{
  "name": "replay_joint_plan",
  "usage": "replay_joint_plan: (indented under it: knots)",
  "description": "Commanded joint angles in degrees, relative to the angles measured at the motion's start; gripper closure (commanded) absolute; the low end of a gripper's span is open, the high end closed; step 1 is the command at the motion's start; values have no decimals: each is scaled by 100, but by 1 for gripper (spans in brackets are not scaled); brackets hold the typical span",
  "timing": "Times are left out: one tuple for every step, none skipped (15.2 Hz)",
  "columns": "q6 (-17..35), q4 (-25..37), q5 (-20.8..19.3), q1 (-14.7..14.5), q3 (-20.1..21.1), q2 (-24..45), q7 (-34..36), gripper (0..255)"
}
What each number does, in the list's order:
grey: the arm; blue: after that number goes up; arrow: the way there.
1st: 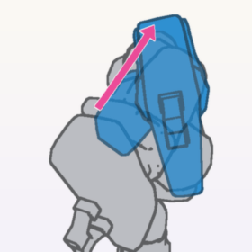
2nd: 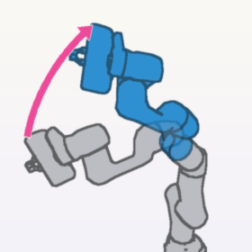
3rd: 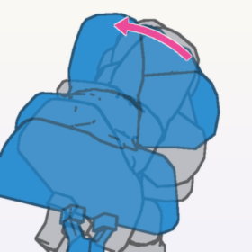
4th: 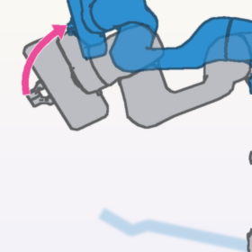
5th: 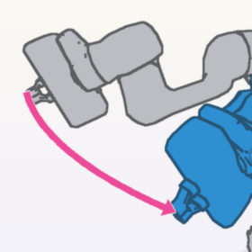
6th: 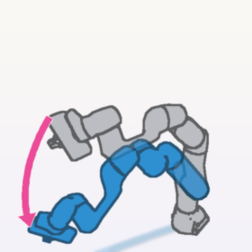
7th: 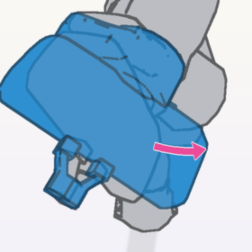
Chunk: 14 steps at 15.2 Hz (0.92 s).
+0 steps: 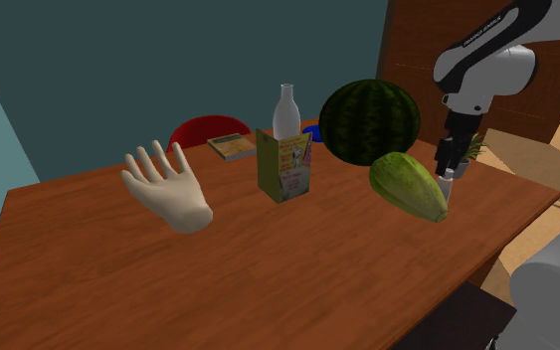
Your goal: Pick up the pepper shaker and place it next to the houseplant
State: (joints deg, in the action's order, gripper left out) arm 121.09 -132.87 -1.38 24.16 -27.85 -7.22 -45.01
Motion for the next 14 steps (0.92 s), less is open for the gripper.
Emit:
replay_joint_plan:
  knots:
    - [-2, -1, 0, 0, 0, 0, 0, 0]
    - [-2, -1, 0, -1, 1, 1, 1, 0]
    - [-2, -1, 0, -1, 0, 1, 0, 0]
    - [2, -1, 2, -1, 0, 4, -1, 0]
    - [-199, 124, -36, 3, 13, -79, 30, 0]
    - [-398, 257, -68, 6, 25, -153, 56, 0]
    - [-597, 397, -93, 7, 37, -218, 78, 0]
    - [-752, 513, -110, 9, 48, -262, 93, 0]
    - [-752, 513, -110, 9, 48, -262, 93, 0]
    - [-753, 512, -110, 9, 48, -262, 93, 0]
    - [-753, 513, -110, 9, 48, -262, 93, 0]
    - [-752, 513, -110, 9, 48, -262, 93, 0]
    - [-752, 513, -110, 9, 48, -262, 93, 0]
    - [-752, 513, -110, 9, 48, -262, 93, 0]
